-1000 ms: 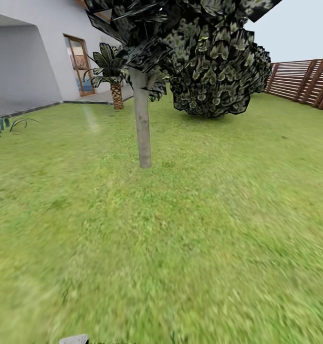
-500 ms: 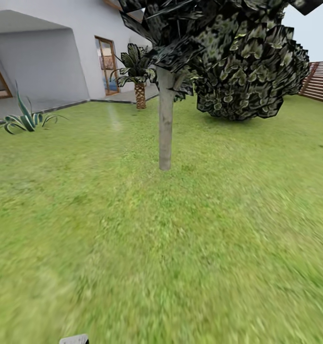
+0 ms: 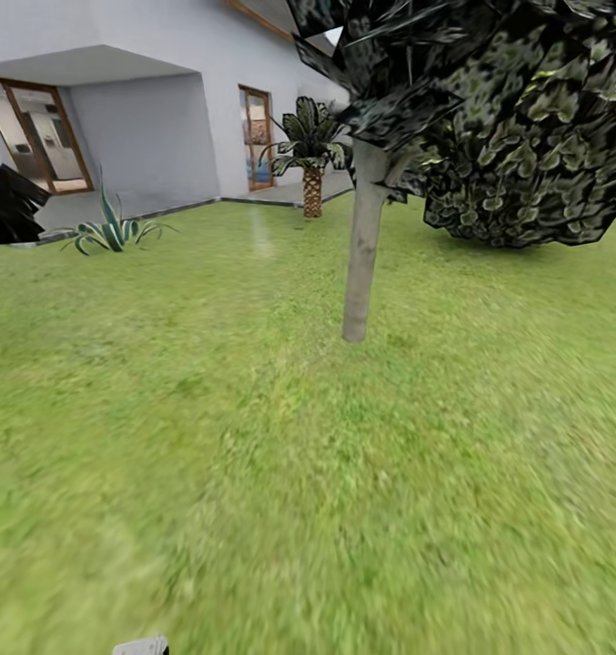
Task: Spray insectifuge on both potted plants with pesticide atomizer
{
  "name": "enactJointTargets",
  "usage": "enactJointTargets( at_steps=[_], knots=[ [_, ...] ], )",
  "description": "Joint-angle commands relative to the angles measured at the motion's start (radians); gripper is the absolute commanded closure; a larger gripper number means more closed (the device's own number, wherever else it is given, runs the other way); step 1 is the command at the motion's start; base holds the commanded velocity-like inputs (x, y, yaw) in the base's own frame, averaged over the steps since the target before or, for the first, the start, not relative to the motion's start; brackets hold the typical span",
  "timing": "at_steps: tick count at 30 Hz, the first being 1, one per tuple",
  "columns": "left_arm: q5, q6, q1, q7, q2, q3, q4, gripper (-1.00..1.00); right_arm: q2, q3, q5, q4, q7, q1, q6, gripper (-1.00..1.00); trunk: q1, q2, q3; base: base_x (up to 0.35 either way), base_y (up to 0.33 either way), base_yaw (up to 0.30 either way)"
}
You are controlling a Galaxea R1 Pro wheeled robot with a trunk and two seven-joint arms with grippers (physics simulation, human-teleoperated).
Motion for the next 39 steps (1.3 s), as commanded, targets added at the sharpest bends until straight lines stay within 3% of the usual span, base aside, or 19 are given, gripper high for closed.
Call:
enactJointTargets(
  at_steps=[1, 39],
  knots=[
    [0.0, -0.004, -0.001, 0.0, 0.0, 0.001, 0.002, -1.0, 0.0, -0.002, 0.011, 0.0, -0.005, 0.0, -0.002, -1.0, 0.0, 0.0, -0.001, 0.338, 0.0, 0.278],
    [0.003, -0.004, -0.001, 0.002, 0.0, 0.001, 0.003, -1.0, 0.0, -0.002, 0.011, 0.0, -0.005, 0.0, -0.002, -1.0, 0.0, 0.0, -0.001, 0.338, 0.0, 0.277]
  ],
)
